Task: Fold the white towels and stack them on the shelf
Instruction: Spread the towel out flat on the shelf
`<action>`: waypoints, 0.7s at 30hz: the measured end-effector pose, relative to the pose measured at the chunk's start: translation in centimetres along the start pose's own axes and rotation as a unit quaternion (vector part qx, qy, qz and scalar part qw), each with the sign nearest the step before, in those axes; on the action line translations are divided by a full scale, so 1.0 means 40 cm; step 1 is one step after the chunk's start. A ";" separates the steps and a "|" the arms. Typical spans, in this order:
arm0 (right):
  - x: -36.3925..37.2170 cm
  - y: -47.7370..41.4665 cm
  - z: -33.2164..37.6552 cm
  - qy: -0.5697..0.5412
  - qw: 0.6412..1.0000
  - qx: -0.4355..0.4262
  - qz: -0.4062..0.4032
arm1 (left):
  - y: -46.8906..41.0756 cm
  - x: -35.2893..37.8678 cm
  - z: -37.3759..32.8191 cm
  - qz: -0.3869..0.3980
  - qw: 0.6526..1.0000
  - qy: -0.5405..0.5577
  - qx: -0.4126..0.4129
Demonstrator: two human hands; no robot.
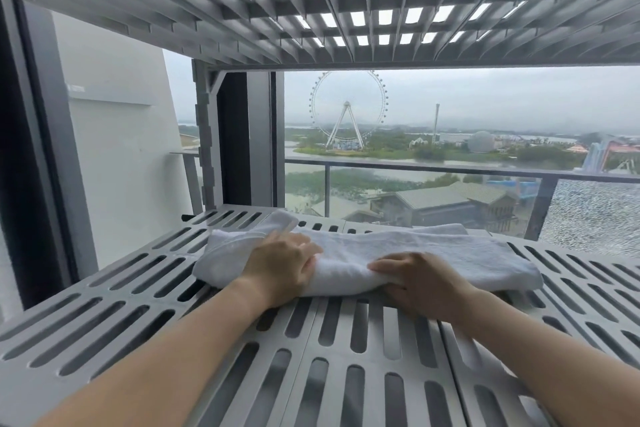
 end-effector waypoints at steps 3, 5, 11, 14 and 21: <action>0.002 -0.006 0.008 -0.045 0.999 0.011 0.006 | 0.004 0.014 -0.034 0.068 0.996 0.033 0.046; 0.003 -0.016 0.008 -0.014 0.999 0.015 0.037 | 0.009 0.022 -0.044 0.097 0.993 0.038 0.047; -0.029 -0.045 -0.001 -0.067 0.994 0.028 0.078 | 0.010 -0.004 -0.036 0.101 0.992 0.065 0.023; -0.027 -0.065 -0.018 -0.107 0.989 0.077 0.072 | -0.015 0.005 -0.025 0.136 0.988 0.068 -0.005; 0.076 -0.014 -0.043 -0.030 0.976 0.087 0.197 | -0.006 0.074 0.018 0.257 0.966 0.018 -0.031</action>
Point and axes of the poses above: each hand's wrist, its own y-axis away from the middle knuckle, its own x-axis out of the palm, z = x × y, the point moved 3 cm from there along -y, towards the middle knuckle, and after that the axes turned 12 degrees about -z, right-handed, at the moved point
